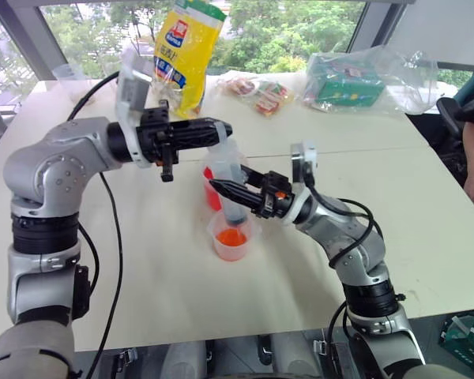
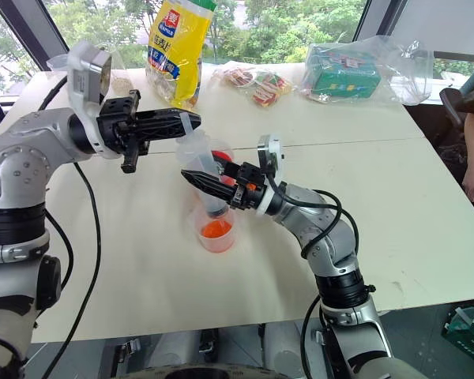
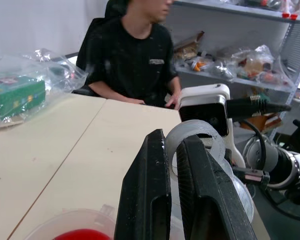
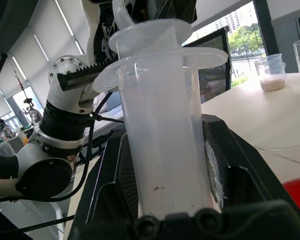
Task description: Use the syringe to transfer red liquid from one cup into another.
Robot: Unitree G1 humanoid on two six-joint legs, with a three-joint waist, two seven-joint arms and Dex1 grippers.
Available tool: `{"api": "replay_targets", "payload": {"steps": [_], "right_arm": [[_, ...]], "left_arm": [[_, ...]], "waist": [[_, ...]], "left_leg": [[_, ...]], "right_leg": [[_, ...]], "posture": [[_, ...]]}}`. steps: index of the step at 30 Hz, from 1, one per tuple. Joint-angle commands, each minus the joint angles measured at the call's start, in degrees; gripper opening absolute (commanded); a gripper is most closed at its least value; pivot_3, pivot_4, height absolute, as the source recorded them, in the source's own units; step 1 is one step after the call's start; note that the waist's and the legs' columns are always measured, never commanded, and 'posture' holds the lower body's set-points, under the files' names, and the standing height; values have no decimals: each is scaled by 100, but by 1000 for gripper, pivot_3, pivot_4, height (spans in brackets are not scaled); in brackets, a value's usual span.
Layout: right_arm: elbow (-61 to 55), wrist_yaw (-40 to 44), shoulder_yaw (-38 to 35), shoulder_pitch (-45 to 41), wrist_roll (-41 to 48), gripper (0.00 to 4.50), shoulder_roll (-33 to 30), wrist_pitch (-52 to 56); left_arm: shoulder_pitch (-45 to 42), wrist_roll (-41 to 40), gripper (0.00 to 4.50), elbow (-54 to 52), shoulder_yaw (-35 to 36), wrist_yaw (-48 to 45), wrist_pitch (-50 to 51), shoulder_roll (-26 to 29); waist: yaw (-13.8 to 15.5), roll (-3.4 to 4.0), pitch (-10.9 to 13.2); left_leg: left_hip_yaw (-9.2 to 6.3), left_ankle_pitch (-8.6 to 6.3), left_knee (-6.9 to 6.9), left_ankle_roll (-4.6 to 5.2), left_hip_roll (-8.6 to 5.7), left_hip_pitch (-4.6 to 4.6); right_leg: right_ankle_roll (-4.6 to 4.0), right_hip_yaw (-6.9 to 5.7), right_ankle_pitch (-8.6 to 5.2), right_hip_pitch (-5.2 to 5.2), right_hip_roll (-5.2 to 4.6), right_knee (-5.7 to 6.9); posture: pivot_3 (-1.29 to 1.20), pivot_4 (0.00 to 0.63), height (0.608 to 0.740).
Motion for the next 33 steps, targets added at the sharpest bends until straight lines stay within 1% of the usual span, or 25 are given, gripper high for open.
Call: {"api": "replay_targets", "payload": {"steps": [1,8,12,15,17,18,19,22,23,26,30,33], "right_arm": [[-512,-187,-231,-461,329,1420,190,-87],[-600,-380,-379,-632,551,1420,242,73],[-603,-405,-356,-566,587,1420,185,155],[-621,-406,-324,-436,644,1420,137,254],[-618,-381,-300,-352,637,1420,104,275],[-618,-379,-299,-324,637,1420,100,290],[-620,-370,-296,-298,637,1420,91,308],[-613,-344,-293,-249,660,1420,53,358],[-612,-334,-296,-239,666,1420,40,364],[-578,-322,-331,-230,697,1420,8,389],[-538,-305,-383,-260,704,1420,-42,399],[-556,-747,-743,-601,1026,1420,-68,698]], "left_arm": [[176,-70,81,-390,-392,-165,131,-41],[229,-103,81,-448,-421,-156,177,-28],[115,-112,81,-309,-306,-84,239,26],[-25,-113,1106,-144,-138,-16,323,165],[-44,-143,2109,-69,6,-44,376,316],[-41,-150,2488,-44,63,-61,384,380],[-18,-132,3021,1,141,-78,369,480],[39,-67,4369,141,360,-100,326,780],[52,-60,4447,168,398,-108,317,843],[200,-14,4447,195,529,-185,206,1078],[416,-15,4447,155,669,-175,165,1244],[833,58,4447,6,810,-57,33,1251]], "waist": [[0,0,0],[0,0,0],[0,0,0],[0,0,0],[-1,0,0],[-8,0,0],[-19,0,0],[-16,0,0],[-14,0,0],[-14,0,1],[1,-1,0],[-16,1,1]], "left_leg": [[0,0,0,0,0,0],[0,0,0,0,0,0],[0,0,0,0,0,0],[0,0,0,0,0,0],[0,0,0,0,0,0],[0,0,0,0,0,0],[0,0,0,0,0,0],[0,0,-1,0,1,0],[0,0,-1,0,1,0],[0,0,-1,0,1,-1],[0,0,-1,0,1,-1],[2,0,-1,0,1,0]], "right_leg": [[0,0,0,0,0,0],[0,0,0,0,0,0],[0,0,0,0,0,0],[0,0,0,0,0,0],[0,0,0,0,0,0],[0,0,0,0,0,-1],[0,0,0,0,0,-1],[0,0,0,-1,1,0],[0,0,0,-1,1,0],[-2,-1,-1,-1,1,-1],[-3,0,-2,-1,-1,-1],[-8,2,-5,-1,-2,-2]], "posture": [[0,150,740],[0,150,740],[0,150,740],[0,150,740],[0,150,740],[0,150,740],[0,150,740],[0,150,740],[0,150,740],[0,150,740],[0,150,740],[0,150,740]]}}
